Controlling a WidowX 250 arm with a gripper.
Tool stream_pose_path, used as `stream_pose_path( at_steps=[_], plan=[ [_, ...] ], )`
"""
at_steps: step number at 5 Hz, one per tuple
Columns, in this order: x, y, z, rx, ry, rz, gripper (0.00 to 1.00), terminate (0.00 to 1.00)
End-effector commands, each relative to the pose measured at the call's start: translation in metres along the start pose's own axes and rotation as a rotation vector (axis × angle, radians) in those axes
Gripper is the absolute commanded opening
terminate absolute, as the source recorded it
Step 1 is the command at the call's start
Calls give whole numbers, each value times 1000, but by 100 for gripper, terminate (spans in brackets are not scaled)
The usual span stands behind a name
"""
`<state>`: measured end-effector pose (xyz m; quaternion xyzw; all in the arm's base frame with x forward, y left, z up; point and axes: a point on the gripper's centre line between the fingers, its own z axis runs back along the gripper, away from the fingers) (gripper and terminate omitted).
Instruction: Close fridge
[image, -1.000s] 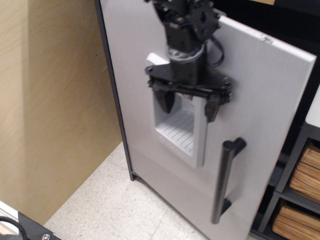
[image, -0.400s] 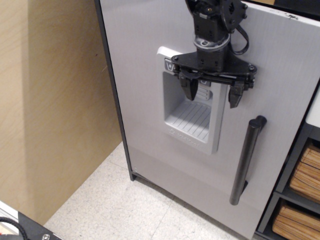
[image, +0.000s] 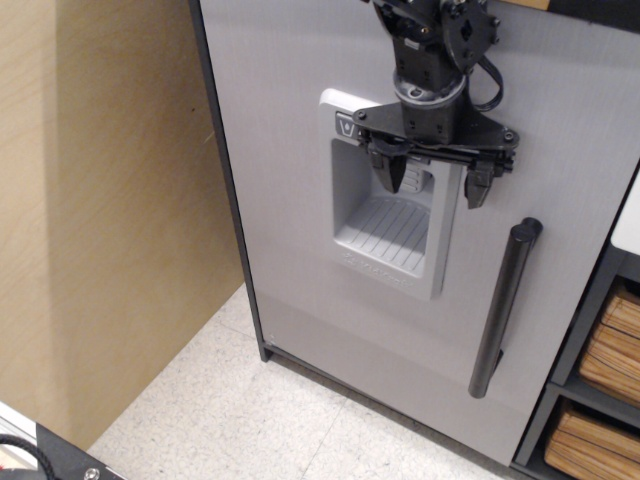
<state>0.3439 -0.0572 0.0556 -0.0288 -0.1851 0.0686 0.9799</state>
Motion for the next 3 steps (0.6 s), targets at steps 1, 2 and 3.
stream_pose_path(
  at_steps=[1,2,3],
  plan=[
    [0,-3,20,-32,-49,-18,100,0],
    [-11,1,32,-40,-43,-41,100,0],
    [-26,13,51,-37,44,-80,100,0]
  ],
)
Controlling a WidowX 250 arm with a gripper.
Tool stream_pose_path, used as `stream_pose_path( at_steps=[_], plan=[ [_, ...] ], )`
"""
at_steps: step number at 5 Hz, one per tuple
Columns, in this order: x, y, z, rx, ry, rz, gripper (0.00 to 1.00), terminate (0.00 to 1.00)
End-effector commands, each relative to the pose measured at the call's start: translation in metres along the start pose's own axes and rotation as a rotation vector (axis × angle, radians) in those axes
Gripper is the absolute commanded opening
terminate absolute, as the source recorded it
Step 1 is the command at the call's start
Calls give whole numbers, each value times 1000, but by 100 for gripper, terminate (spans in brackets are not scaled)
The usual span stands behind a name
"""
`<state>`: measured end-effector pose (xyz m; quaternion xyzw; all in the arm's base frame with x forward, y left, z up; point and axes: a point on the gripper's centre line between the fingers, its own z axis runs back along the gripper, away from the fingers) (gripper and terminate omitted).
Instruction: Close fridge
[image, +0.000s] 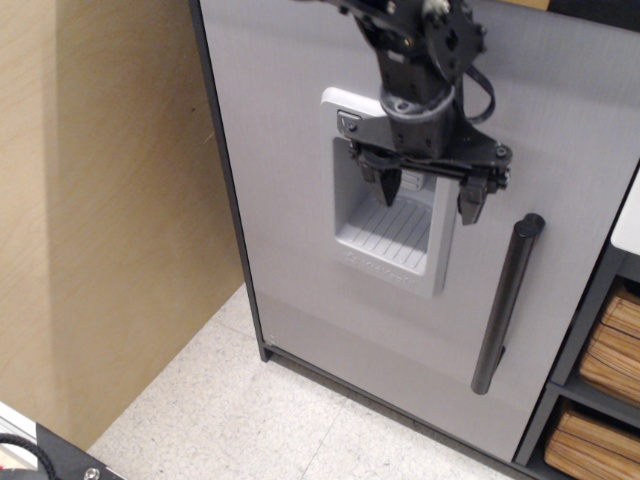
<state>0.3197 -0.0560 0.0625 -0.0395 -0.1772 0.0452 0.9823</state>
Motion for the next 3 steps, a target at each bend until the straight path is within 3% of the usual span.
stream_pose_path(
  at_steps=[1,2,3],
  plan=[
    [-7,8,36,-9,25,-38,100,0],
    [-7,8,36,-9,25,-38,100,0],
    [-7,8,36,-9,25,-38,100,100]
  ],
)
